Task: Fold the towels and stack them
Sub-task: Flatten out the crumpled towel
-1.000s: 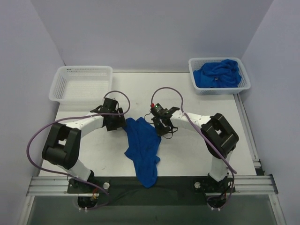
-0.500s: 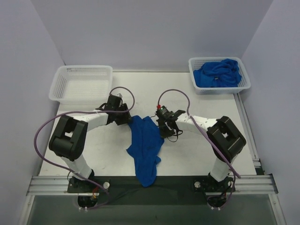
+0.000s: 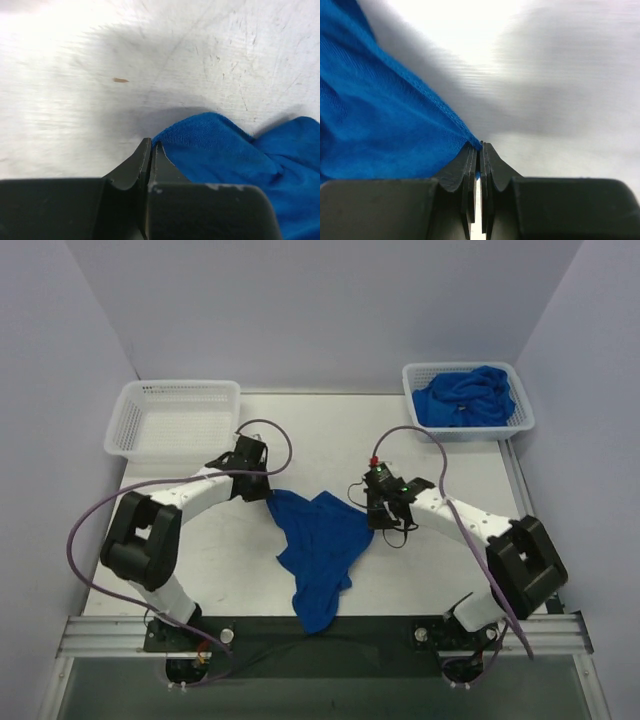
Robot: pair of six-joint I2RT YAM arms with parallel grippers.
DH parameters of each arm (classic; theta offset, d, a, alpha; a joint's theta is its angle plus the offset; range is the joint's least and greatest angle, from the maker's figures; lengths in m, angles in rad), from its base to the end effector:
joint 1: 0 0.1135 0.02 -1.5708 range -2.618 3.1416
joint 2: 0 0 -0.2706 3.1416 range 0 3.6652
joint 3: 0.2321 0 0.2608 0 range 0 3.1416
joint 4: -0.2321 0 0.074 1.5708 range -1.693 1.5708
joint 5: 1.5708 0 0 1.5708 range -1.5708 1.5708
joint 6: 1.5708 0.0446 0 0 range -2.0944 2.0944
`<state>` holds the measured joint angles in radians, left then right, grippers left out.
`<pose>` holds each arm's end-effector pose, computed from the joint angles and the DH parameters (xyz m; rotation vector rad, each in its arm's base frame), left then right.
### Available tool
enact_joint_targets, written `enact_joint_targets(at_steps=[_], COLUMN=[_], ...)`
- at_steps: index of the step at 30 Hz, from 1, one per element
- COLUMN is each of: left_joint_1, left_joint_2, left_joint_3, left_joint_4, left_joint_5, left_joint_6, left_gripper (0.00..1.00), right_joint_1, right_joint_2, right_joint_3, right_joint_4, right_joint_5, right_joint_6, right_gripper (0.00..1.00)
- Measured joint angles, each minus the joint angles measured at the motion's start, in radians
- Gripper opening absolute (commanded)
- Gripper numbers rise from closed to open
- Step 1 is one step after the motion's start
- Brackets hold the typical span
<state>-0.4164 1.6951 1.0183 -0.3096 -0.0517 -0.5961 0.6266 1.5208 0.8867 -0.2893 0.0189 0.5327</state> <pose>0.3250 -0.1412 0.1710 -0.2522 2.5757 -0.3190 0.2581 0.1858 0.1871 -0.1117 2.5511 0.4490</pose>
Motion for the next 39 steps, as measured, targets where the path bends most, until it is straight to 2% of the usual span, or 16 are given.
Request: enact_joint_targets(at_steps=[4, 7, 11, 13, 14, 15, 16, 17, 18, 20, 23, 27, 30, 35, 39], left_joint_1=[-0.002, -0.015, -0.062, -0.096, -0.109, -0.121, -0.132, -0.137, -0.14, -0.138, -0.135, -0.121, -0.087, 0.025, 0.099], left_joint_2=[-0.117, -0.187, -0.156, -0.09, -0.045, 0.003, 0.056, 0.097, 0.127, 0.151, 0.091, -0.121, -0.238, -0.278, -0.275], left_joint_3=[0.094, 0.165, 0.229, 0.264, 0.284, 0.309, 0.333, 0.348, 0.356, 0.356, 0.308, 0.191, 0.139, -0.019, -0.143], left_joint_4=[-0.148, -0.207, -0.242, -0.253, -0.259, -0.274, -0.281, -0.286, -0.293, -0.314, -0.303, -0.267, -0.227, -0.143, -0.139], left_joint_5=[-0.129, -0.178, -0.194, -0.198, -0.199, -0.199, -0.199, -0.2, -0.203, -0.212, -0.227, -0.221, -0.183, -0.075, 0.006], left_joint_6=[0.071, 0.112, 0.147, 0.163, 0.172, 0.182, 0.191, 0.2, 0.204, 0.203, 0.195, 0.174, 0.149, 0.095, 0.06], left_gripper=[0.0, 0.0, 0.02, 0.06, 0.14, 0.23, 0.42, 0.51, 0.61, 0.81, 0.97, 0.97, 0.96, 0.95, 0.93], right_joint_1=[-0.074, -0.08, -0.074, -0.074, -0.074, -0.072, -0.068, -0.065, -0.06, -0.039, -0.021, -0.046, -0.074, -0.089, -0.103], right_joint_2=[-0.183, -0.28, -0.319, -0.315, -0.31, -0.3, -0.289, -0.279, -0.271, -0.266, -0.268, -0.264, -0.203, 0.007, 0.173], right_joint_3=[-0.037, -0.045, -0.07, -0.101, -0.115, -0.126, -0.128, -0.128, -0.128, -0.126, -0.099, 0.006, 0.148, 0.356, 0.466], right_joint_4=[-0.064, -0.105, -0.135, -0.147, -0.158, -0.171, -0.183, -0.191, -0.195, -0.206, -0.226, -0.248, -0.246, -0.209, -0.18], right_joint_5=[0.067, 0.079, 0.079, 0.078, 0.075, 0.069, 0.062, 0.057, 0.053, 0.049, 0.041, 0.032, 0.012, -0.039, -0.098], right_joint_6=[0.022, 0.034, 0.062, 0.077, 0.083, 0.093, 0.1, 0.098, 0.095, 0.084, 0.051, -0.021, -0.108, -0.245, -0.319], right_gripper=[0.0, 0.0, 0.0, 0.05, 0.11, 0.28, 0.37, 0.46, 0.59, 0.66, 0.7, 0.65, 0.63, 0.58, 0.56])
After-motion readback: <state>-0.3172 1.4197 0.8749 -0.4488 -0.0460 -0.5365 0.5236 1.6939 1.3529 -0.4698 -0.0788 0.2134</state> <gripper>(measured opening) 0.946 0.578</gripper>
